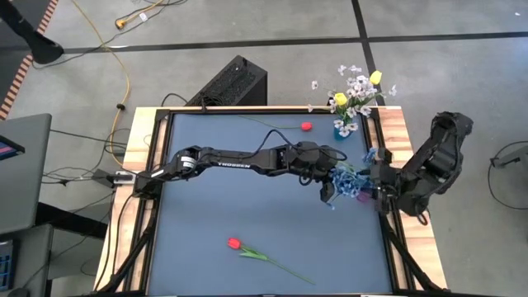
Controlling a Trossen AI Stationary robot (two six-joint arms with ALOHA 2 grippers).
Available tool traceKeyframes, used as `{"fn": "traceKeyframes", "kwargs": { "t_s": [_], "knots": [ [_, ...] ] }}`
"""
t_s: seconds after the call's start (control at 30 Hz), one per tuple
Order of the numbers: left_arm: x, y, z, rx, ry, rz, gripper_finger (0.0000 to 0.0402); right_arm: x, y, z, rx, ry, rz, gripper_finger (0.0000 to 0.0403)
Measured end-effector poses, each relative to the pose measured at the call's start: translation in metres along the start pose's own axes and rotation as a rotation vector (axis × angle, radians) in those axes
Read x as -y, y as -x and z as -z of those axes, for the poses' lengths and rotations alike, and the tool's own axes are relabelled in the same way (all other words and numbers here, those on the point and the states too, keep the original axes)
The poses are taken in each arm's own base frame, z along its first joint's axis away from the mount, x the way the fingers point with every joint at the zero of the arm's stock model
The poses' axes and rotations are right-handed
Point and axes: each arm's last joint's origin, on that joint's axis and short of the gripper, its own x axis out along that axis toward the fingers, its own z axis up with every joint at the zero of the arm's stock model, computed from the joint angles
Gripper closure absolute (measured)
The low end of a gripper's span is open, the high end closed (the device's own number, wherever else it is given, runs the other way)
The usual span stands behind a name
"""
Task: Sort flowers into vase by color
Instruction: Put the blue flowers into the violet vase
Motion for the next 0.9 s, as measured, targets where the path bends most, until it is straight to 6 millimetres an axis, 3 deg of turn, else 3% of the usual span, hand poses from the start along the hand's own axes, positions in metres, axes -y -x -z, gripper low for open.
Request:
{"fn": "traceKeyframes", "kwargs": {
  "t_s": [0.3, 0.43, 0.67, 0.9],
  "knots": [
    [-0.001, 0.000, 0.000, 0.003, 0.023, -0.008, 0.0401, -0.012, -0.016, -0.006, -0.065, 0.052, 0.069, 0.0184],
    [-0.001, 0.000, 0.000, 0.003, 0.026, -0.008, 0.0401, -0.011, -0.017, -0.006, -0.077, 0.053, 0.082, 0.0234],
    [-0.001, 0.000, 0.000, -0.002, 0.024, 0.002, 0.0392, -0.008, -0.017, -0.005, -0.107, 0.061, 0.067, 0.0376],
    [-0.010, 0.005, -0.005, -0.053, 0.029, 0.097, 0.0319, -0.002, -0.014, -0.001, -0.147, 0.030, 0.074, 0.0375]
  ]
}}
